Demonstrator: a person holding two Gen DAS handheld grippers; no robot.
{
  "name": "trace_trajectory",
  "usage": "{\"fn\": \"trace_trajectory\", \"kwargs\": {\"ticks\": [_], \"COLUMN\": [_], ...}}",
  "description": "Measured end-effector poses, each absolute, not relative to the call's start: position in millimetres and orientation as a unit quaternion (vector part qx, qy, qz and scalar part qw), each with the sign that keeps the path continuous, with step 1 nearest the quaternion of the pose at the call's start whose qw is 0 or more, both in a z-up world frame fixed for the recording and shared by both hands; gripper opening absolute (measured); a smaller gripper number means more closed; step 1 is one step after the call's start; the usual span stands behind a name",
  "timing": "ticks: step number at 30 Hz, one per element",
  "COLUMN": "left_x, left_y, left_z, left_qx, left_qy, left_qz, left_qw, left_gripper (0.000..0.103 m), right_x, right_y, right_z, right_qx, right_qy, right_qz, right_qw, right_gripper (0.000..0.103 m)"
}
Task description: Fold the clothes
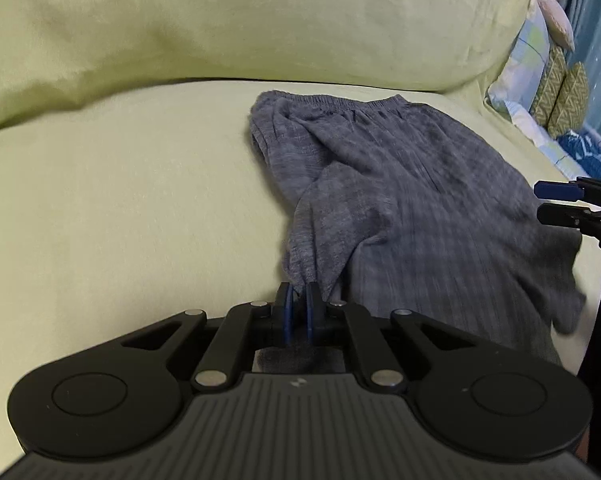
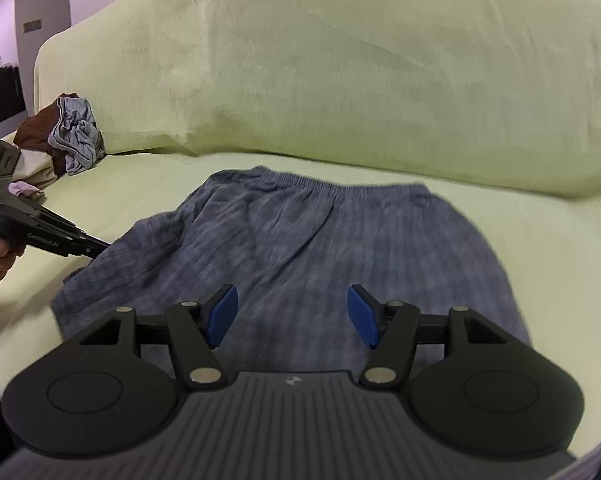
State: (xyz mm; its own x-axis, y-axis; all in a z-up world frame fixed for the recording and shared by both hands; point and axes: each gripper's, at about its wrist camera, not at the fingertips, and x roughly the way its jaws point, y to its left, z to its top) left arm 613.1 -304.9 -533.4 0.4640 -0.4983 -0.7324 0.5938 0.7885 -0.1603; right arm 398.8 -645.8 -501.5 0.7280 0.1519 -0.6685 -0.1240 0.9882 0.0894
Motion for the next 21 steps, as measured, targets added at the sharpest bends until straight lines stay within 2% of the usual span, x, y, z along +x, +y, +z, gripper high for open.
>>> {"fn": "trace_trajectory", "kwargs": {"ticks": [3,4,5,7,9,11,13,18,19,20,21], "left_x": [593.0,587.4,582.9,575.6,568.4,562.7,557.6,567.8,569.2,570.2,569.7], "left_y": [-270.2,-257.2,-247.9,-234.9,-229.8,-234.5,-244.0,-267.3,-269.2,-273.3,-277.1], "left_z": [-528.7,-528.7,-529.5,-531.4,-532.5,-533.0,-534.3,-548.9,-551.6,-554.0,-555.3], "left_qx": [0.045,0.038,0.033,0.021,0.005,0.002,0.010,0.024,0.027,0.039,0.047], "left_qy": [0.407,0.410,0.413,0.415,0.415,0.413,0.412,0.423,0.426,0.426,0.422], "left_qz": [-0.273,-0.262,-0.254,-0.244,-0.258,-0.279,-0.304,-0.338,-0.339,-0.336,-0.339], "left_qw": [0.870,0.873,0.874,0.876,0.872,0.867,0.859,0.841,0.838,0.839,0.839], "left_gripper": [0.005,0.008,0.024,0.044,0.044,0.052,0.054,0.054,0.043,0.021,0.013], "right_x": [380.0,375.8,371.6,361.4,349.7,338.0,326.1,303.5,299.8,296.4,293.2], "right_y": [-640.7,-636.3,-632.0,-619.4,-601.6,-582.8,-563.1,-518.4,-511.9,-506.3,-500.6], "right_z": [-493.6,-492.9,-492.3,-496.2,-496.3,-496.4,-496.4,-500.9,-501.4,-502.1,-502.9], "right_qx": [0.018,0.018,0.018,0.014,0.002,-0.016,-0.049,-0.179,-0.205,-0.230,-0.255], "right_qy": [0.370,0.373,0.377,0.385,0.391,0.394,0.391,0.382,0.378,0.371,0.364], "right_qz": [0.079,0.083,0.087,0.105,0.129,0.152,0.170,0.195,0.198,0.198,0.197], "right_qw": [0.925,0.924,0.922,0.917,0.912,0.906,0.903,0.885,0.881,0.878,0.874], "right_gripper": [0.057,0.057,0.057,0.057,0.057,0.057,0.057,0.050,0.049,0.048,0.048]}}
